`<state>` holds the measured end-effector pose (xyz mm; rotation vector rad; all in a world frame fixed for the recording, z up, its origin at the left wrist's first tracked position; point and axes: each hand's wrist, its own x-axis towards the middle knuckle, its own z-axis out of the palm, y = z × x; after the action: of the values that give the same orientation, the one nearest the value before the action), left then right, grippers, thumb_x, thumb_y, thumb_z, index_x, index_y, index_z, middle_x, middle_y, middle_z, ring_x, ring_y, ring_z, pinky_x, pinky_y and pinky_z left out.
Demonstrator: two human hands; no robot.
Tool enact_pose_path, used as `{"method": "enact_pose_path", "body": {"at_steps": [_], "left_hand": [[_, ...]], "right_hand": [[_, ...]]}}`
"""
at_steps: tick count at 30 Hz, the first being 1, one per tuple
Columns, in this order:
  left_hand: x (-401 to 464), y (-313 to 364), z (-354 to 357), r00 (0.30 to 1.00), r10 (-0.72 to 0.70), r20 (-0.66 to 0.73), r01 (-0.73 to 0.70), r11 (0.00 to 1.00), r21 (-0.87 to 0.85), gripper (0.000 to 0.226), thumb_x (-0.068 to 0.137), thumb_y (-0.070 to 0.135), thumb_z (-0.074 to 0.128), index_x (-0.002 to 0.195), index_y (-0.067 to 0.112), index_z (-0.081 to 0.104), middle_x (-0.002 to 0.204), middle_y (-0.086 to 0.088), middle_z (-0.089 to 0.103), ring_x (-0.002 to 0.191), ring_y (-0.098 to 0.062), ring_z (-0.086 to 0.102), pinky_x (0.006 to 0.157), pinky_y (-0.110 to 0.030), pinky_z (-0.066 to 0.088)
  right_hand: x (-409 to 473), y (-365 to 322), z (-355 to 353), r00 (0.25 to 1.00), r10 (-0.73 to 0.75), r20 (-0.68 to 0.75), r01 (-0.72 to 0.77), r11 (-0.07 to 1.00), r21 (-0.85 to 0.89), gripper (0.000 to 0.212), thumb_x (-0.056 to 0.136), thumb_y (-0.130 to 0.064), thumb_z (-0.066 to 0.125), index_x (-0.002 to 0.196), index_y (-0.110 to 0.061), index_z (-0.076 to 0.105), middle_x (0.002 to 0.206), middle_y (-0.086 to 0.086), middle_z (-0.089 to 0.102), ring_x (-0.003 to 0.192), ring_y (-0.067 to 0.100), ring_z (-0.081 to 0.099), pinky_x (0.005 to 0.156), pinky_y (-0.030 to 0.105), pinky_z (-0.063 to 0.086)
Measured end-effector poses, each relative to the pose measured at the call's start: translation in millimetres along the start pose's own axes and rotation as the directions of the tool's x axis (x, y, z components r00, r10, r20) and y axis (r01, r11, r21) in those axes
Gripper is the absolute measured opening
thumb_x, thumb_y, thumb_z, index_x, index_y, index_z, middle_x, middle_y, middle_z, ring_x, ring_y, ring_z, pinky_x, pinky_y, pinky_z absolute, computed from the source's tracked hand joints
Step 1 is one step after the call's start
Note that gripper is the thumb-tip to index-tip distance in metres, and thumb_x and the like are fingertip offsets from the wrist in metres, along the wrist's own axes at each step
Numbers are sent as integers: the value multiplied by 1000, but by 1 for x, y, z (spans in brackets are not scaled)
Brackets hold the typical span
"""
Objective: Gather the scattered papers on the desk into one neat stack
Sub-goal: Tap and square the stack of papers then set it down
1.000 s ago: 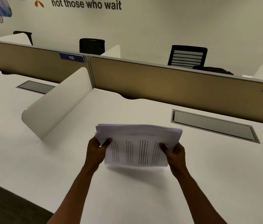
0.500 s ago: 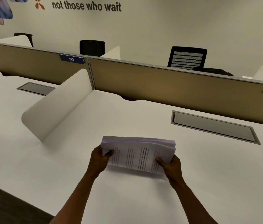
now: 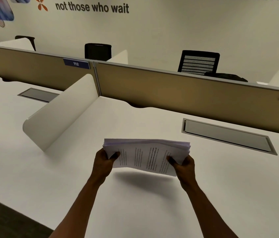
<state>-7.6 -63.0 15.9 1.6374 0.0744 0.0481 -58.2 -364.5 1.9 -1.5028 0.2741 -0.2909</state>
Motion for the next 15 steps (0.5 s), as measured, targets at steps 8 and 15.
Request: {"method": "enact_pose_path", "body": {"at_steps": [8,15], "left_hand": [[-4,-21,-5,996,-45,82,45,999,1,27,86,12,75,105,30,69,101,6,77,96,-9,72,80,-25,58],[-4,-34,-5,993,-97,71,90,992,88,26,86,7,74,105,23,67,102,2,74,97,-16,70,80,-27,58]], "right_hand": [[-8,18,-3,998,65,1,-65,997,-44,44,68,-30,89,106,-33,67,100,-9,75,91,15,72,73,31,61],[-8,29,-7,996,86,11,-86,995,-47,39,77,-4,81,104,-28,67,101,-2,74,96,23,70,74,32,61]]}}
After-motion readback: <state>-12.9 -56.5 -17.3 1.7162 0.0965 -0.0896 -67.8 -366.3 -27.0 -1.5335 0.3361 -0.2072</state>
